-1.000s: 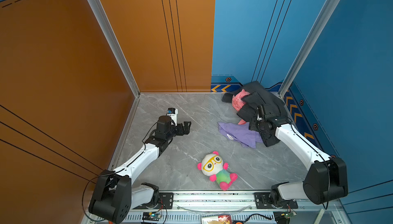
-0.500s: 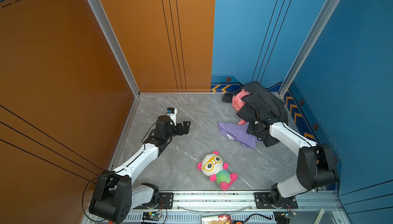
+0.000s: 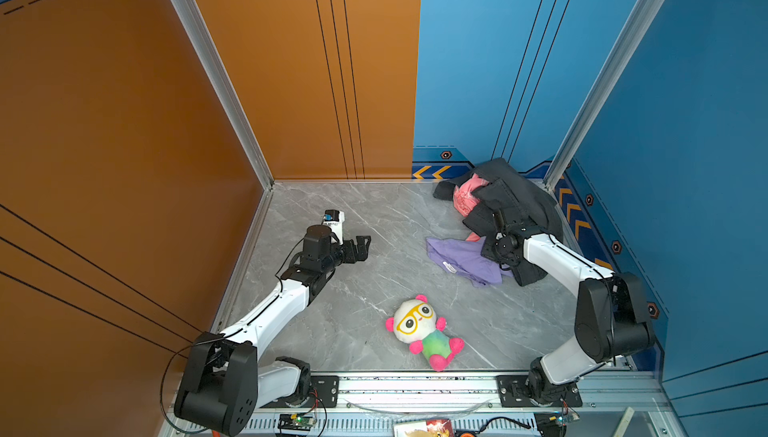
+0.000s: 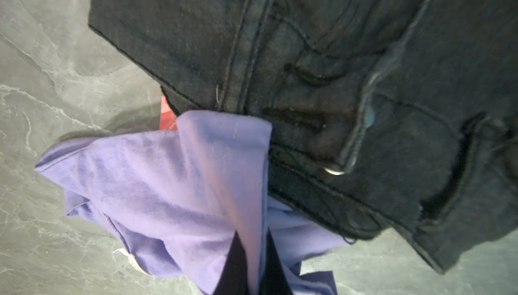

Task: Pick out a specific cloth from the pile

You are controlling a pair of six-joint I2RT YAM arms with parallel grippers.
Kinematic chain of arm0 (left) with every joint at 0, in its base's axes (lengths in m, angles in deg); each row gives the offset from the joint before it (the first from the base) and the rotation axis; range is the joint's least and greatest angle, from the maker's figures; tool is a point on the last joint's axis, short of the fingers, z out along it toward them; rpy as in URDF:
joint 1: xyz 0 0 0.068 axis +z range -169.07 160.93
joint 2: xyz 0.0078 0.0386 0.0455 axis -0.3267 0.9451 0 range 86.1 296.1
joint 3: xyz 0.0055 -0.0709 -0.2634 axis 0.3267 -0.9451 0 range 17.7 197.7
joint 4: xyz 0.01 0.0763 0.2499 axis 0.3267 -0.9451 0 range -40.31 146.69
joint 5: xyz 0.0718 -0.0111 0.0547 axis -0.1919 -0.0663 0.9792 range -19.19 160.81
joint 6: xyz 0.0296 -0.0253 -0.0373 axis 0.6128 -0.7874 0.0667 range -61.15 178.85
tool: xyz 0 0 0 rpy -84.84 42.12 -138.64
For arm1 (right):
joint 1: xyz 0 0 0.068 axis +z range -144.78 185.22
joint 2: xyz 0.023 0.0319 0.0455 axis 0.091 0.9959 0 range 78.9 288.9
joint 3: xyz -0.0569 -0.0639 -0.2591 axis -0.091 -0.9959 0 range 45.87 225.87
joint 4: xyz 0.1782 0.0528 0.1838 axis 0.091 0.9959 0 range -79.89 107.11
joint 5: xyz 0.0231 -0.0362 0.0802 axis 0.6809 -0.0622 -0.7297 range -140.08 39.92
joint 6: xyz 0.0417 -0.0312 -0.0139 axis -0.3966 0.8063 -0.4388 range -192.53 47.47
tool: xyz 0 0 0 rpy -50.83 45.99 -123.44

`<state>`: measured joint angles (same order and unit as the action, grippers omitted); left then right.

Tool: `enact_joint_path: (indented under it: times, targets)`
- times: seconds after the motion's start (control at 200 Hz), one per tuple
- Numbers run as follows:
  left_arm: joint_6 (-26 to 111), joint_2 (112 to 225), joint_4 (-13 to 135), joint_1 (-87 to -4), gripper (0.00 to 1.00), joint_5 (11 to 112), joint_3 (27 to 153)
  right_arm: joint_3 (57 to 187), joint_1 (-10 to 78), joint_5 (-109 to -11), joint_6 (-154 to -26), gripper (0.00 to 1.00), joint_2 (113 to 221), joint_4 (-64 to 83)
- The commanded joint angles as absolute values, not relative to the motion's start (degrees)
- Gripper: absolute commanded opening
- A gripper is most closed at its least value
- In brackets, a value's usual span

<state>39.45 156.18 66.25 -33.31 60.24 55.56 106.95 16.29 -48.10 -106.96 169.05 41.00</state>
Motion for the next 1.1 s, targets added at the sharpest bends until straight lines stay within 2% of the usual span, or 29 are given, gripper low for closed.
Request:
enact_joint_path:
  times: [0.0,0.541,0.776,1.096]
  targets:
    - [39.0,155.0,66.9,-32.9,0.98,60.3,54.7,109.9,15.6,-43.6,-107.7,0.01,164.3,38.8]
    - [38.5,155.1,67.5,-33.6,0.98,60.0,55.3,111.6,15.1,-31.8,-106.2,0.0,147.0,26.2]
    - [38.3,154.4,67.5,-33.9,0.98,60.3,54.8,116.3,15.0,-27.8,-103.2,0.0,144.9,25.4]
    - [38.2,153.9,67.4,-34.4,0.98,60.5,54.6,122.5,15.2,-27.5,-101.7,0.0,144.4,21.5]
